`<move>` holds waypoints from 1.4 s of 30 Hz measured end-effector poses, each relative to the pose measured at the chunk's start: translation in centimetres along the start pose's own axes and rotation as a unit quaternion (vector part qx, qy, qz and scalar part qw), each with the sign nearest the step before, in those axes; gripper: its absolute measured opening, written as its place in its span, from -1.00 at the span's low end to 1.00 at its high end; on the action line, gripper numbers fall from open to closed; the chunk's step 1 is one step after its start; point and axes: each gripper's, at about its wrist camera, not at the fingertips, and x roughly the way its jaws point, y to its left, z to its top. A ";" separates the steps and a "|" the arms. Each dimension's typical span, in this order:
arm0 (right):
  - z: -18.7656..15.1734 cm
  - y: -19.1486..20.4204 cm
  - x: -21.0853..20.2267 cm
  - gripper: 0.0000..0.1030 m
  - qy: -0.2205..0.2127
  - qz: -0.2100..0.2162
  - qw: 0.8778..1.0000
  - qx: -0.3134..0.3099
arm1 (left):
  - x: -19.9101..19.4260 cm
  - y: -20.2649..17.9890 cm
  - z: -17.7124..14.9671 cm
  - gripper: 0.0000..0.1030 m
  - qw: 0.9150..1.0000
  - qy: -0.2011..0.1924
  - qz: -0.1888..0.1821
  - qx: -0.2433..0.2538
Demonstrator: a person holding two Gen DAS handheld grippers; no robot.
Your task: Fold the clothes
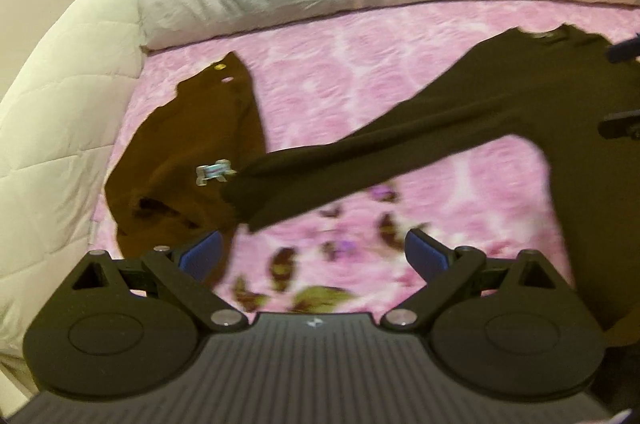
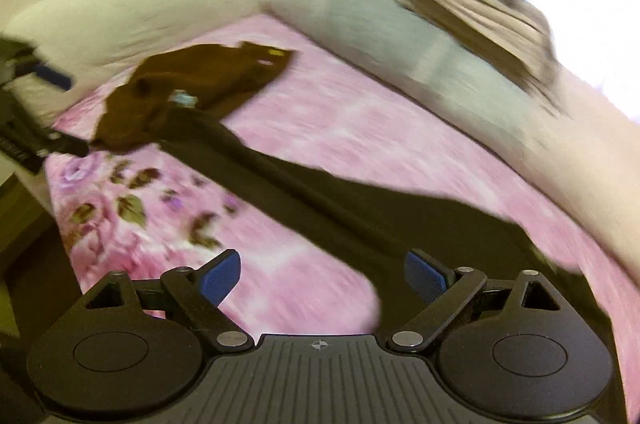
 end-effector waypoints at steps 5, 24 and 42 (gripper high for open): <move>5.3 7.7 9.7 0.69 -0.007 0.055 0.994 -0.093 | 4.6 6.0 -1.8 0.86 1.000 0.016 0.011 0.011; 8.4 22.3 34.9 -0.94 0.009 0.072 0.950 -0.304 | 12.2 13.5 -11.0 0.86 0.993 0.087 -0.001 -0.078; 14.2 -1.2 13.1 -0.95 -0.205 0.038 0.968 0.136 | 11.0 3.1 -1.5 0.86 0.992 0.006 -0.097 0.077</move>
